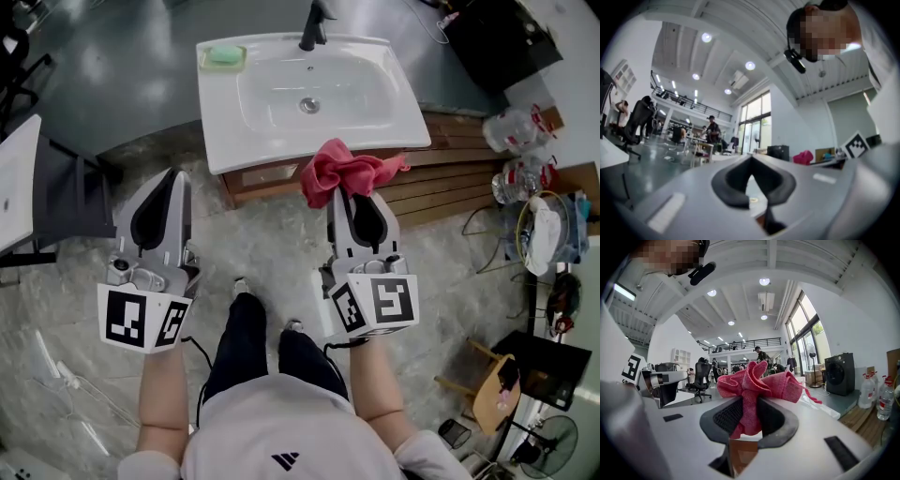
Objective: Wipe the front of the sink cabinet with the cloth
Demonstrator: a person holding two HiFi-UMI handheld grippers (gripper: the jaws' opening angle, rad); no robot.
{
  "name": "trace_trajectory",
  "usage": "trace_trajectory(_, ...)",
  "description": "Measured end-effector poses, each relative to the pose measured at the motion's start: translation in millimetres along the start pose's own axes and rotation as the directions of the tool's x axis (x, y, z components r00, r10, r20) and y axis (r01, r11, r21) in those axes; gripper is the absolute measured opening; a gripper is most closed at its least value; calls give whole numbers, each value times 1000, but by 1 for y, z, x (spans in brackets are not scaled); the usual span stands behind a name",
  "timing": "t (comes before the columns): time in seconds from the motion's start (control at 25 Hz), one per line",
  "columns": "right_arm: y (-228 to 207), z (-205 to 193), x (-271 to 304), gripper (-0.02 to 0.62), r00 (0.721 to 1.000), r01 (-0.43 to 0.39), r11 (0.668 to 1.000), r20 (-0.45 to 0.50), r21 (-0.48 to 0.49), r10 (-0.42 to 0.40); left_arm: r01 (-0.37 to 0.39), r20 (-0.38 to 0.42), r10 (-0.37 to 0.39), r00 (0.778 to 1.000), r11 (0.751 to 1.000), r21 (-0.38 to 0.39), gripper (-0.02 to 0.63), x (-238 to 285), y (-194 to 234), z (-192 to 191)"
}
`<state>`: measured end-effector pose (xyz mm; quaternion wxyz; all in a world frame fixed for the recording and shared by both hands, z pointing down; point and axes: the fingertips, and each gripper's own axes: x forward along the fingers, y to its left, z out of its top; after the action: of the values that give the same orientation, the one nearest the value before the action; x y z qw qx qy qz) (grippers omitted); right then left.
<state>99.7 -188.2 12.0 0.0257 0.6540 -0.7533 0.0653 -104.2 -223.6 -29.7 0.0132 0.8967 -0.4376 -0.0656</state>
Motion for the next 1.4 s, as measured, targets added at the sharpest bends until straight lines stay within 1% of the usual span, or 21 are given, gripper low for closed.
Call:
trace_trajectory(0.28, -4, -47, 11, 95, 998, -32, 999, -57, 25, 33, -18, -37, 18, 999, 1000, -25, 6, 3, -5, -45)
trace_trajectory(0.44, -6, -74, 19, 95, 995, -62, 997, -76, 37, 65, -35, -43, 35, 998, 999, -16, 6, 5, -10, -66)
trace_trajectory(0.56, -3, -100, 26, 95, 992, -90, 996, -88, 28, 93, -52, -41, 51, 998, 999, -13, 6, 1, -9, -86)
trace_trajectory(0.68, 4, -121, 32, 92, 987, -144, 989, -66, -5, 144, -63, -28, 63, 998, 998, -6, 6, -3, -9, -110)
trace_trajectory(0.76, 10, -134, 34, 86, 981, -189, 980, -58, -57, 186, -71, -27, 71, 997, 997, -4, 6, -6, -11, -129)
trace_trajectory(0.84, 17, -146, 38, 83, 973, -228, 967, -56, -111, 223, -69, -27, 69, 997, 998, 2, 6, -8, -12, -149)
trace_trajectory(0.92, 22, -160, 42, 83, 968, -250, 960, -51, -128, 245, -60, -25, 60, 998, 998, 25, 6, -9, -14, -165)
trace_trajectory(1.0, 21, -176, 47, 84, 969, -247, 962, -53, -119, 243, -63, -24, 65, 998, 996, 64, 6, -9, -13, -182)
trace_trajectory(1.12, 19, -203, 57, 84, 969, -243, 966, -59, -91, 239, -97, -17, 100, 995, 988, 116, 6, -8, -6, -207)
trace_trajectory(1.24, 17, -228, 68, 86, 971, -238, 968, -52, -84, 234, -109, 8, 109, 994, 988, 110, 6, -7, -2, -231)
trace_trajectory(1.4, 14, -250, 81, 86, 972, -233, 968, -19, -92, 233, -108, 42, 103, 994, 988, 110, 6, -6, 1, -260)
